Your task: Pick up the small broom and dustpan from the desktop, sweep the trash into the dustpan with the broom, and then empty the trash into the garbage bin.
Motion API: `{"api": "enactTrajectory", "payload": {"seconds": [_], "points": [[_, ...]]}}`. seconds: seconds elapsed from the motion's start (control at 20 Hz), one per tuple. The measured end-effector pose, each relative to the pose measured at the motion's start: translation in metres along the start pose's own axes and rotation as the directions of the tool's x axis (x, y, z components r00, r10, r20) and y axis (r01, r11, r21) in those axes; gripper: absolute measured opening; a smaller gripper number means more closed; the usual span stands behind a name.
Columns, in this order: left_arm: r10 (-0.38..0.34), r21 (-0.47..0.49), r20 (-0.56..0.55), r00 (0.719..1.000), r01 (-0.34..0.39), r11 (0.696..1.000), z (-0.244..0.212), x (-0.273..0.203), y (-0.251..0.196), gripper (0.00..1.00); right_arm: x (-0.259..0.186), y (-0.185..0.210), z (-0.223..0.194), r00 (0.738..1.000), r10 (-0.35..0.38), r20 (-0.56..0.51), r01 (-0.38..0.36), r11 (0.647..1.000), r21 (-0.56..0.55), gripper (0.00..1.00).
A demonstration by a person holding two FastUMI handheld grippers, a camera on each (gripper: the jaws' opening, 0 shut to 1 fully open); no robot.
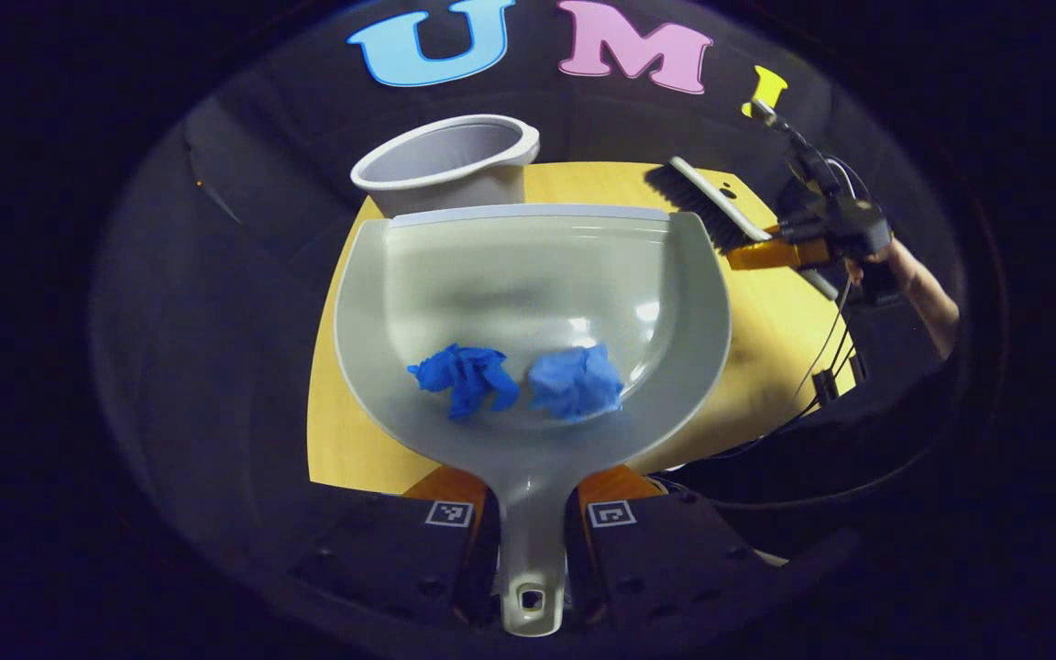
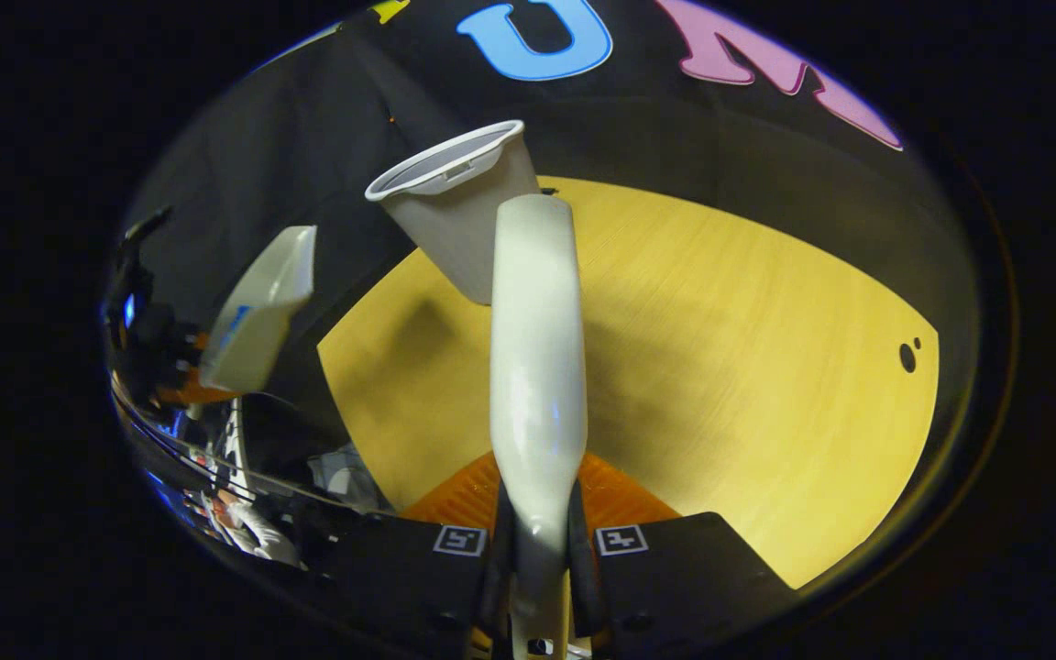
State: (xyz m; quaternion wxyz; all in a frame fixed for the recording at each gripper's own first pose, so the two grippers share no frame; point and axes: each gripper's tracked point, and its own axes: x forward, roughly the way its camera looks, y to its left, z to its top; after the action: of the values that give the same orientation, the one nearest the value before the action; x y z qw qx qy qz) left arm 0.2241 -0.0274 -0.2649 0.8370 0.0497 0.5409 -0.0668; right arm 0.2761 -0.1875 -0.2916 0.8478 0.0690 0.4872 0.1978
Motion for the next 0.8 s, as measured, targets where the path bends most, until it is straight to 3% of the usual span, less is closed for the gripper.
{"api": "enactTrajectory", "payload": {"seconds": [0.15,0.35,0.45,0.6,0.8], "points": [[0.002,-0.097,0.015,1.0,-0.001,0.995,0.032,-0.007,0.018,0.29,-0.004,0.008,0.0,1.0,0.008,0.024,-0.009,0.999,0.047,0.29],[0.111,-0.132,-0.015,0.994,-0.112,0.985,0.081,-0.013,0.083,0.29,-0.004,0.019,-0.002,0.998,-0.002,0.065,-0.005,0.994,0.111,0.29],[0.213,-0.059,-0.061,0.975,-0.216,0.975,0.113,-0.007,0.111,0.29,-0.005,0.02,-0.004,0.997,-0.015,0.074,0.006,0.992,0.13,0.29],[0.376,0.141,-0.112,0.92,-0.359,0.922,0.158,0.0,0.136,0.29,-0.009,0.017,-0.01,0.993,-0.067,0.099,0.05,0.984,0.169,0.29],[0.496,0.358,-0.148,0.855,-0.421,0.833,0.172,-0.018,0.133,0.29,-0.007,0.012,-0.015,0.985,-0.124,0.117,0.097,0.973,0.21,0.29]]}}
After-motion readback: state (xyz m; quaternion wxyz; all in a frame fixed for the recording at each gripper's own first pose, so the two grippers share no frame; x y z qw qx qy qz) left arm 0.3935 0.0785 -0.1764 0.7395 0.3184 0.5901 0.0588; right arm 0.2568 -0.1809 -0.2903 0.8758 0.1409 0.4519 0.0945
